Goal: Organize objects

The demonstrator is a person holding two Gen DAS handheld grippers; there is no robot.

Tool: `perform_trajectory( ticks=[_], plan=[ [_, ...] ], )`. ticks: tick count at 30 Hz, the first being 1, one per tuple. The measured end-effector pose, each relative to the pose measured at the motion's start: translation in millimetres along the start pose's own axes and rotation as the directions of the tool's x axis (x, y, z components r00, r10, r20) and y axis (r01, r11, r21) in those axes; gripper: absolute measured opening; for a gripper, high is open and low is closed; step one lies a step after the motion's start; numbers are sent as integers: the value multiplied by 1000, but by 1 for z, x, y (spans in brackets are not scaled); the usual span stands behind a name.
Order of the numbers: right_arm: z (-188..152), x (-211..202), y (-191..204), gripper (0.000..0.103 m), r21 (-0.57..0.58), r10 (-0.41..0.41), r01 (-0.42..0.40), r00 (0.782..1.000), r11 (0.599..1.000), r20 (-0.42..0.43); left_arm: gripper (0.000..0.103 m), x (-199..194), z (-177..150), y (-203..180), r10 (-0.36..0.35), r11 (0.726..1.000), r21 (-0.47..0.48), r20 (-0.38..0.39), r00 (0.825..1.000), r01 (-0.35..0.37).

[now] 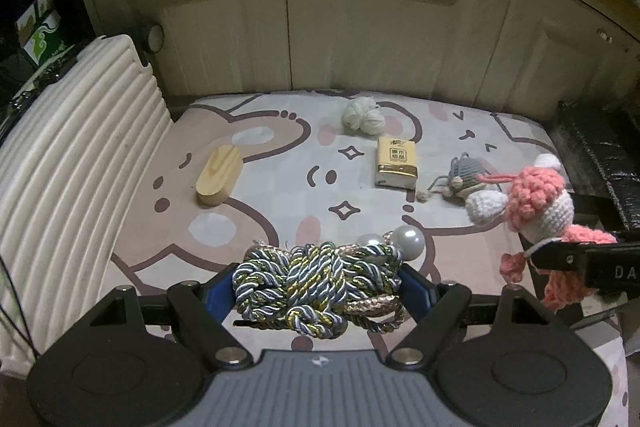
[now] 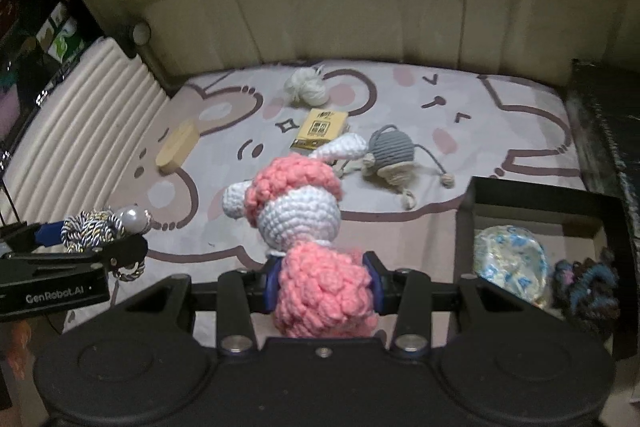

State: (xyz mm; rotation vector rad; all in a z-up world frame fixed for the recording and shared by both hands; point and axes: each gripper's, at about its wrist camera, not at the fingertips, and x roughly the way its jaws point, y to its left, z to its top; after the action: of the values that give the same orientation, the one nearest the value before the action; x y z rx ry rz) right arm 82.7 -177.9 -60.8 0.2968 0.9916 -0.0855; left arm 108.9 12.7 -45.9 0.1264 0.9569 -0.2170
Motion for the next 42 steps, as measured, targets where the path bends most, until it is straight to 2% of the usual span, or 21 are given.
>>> perform_trajectory(
  ticks=[11, 17, 29, 42],
  plan=[
    [-16, -40, -13, 43, 39, -11, 7, 996, 999, 84, 82, -28, -3, -8, 22, 1000, 1, 36, 999, -22],
    [-18, -58, -23, 43, 57, -27, 20, 991, 998, 127, 82, -38, 1, -20, 6, 1000, 11, 55, 998, -7],
    [-22, -86, -74, 43, 169, -83, 52, 981, 984, 178, 82, -42, 18, -78, -76, 993, 97, 87, 993, 67],
    [-30, -91, -138, 43, 291, -196, 140, 965, 946, 174, 82, -24, 27, -151, -212, 967, 153, 46, 976, 203]
  ],
)
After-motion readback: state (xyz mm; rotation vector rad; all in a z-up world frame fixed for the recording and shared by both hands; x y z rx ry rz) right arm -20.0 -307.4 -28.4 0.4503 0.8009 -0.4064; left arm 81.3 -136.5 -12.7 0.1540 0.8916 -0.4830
